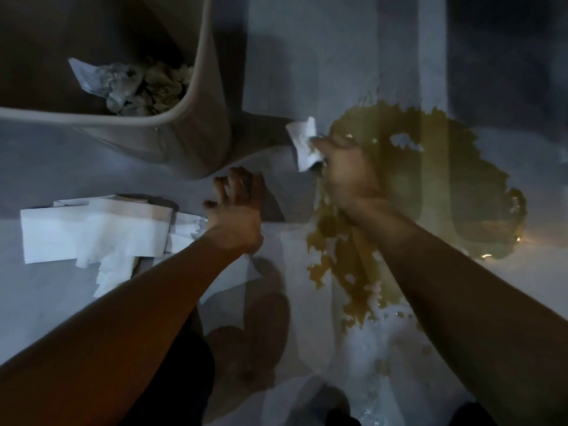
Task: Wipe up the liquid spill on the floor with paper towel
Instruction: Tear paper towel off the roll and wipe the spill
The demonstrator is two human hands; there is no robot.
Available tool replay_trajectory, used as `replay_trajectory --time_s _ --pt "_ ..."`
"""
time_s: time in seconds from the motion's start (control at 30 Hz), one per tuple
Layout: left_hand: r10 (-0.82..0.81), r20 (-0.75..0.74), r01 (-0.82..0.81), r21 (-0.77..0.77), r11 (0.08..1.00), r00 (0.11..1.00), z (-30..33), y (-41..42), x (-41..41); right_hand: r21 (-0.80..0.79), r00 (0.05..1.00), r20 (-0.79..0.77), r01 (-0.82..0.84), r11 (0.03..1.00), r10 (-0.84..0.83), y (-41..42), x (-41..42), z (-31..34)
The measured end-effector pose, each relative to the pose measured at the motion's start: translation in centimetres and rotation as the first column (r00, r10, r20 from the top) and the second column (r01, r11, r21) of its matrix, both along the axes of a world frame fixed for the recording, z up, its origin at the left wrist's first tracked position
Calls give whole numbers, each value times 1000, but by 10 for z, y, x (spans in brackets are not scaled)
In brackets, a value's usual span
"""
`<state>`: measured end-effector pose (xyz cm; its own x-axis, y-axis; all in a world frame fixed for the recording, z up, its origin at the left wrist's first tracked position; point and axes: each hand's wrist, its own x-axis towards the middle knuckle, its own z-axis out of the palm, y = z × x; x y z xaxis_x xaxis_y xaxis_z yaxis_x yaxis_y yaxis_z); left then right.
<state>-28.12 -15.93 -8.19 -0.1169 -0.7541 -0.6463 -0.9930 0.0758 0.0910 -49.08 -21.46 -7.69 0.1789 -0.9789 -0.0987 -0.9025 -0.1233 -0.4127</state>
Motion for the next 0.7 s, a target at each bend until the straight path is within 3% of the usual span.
replay_trajectory --time_s 0.1,0.2,0.33,0.43,0.5,0.57,0.63,0.7 --pt "23 -11 -22 63 998 1000 0 -1 4 72 991 -72 -103 992 108 -5 36 -17" --pt "43 -8 -43 41 998 999 -4 4 6 162 972 -120 -182 970 202 44 45 -28" --pt "28 0 -28 11 1000 1000 -14 11 0 84 846 -74 -522 849 527 119 0 -23" --pt "5 -18 -5 -4 1000 1000 -17 9 5 122 769 -81 -623 772 634 148 -40 -22" --pt "10 -24 -10 -10 1000 1000 -18 7 8 79 800 -66 -592 802 597 148 -66 -18" --pt "7 -29 -7 -6 1000 1000 -18 6 6 58 892 -45 -447 892 450 132 -80 -12" --pt "-5 -20 5 11 1000 1000 -19 6 6 44 962 -28 -270 962 272 110 -73 -7" --pt "-18 -8 19 19 1000 1000 -20 5 7 26 979 -57 -195 980 196 95 -44 -6"
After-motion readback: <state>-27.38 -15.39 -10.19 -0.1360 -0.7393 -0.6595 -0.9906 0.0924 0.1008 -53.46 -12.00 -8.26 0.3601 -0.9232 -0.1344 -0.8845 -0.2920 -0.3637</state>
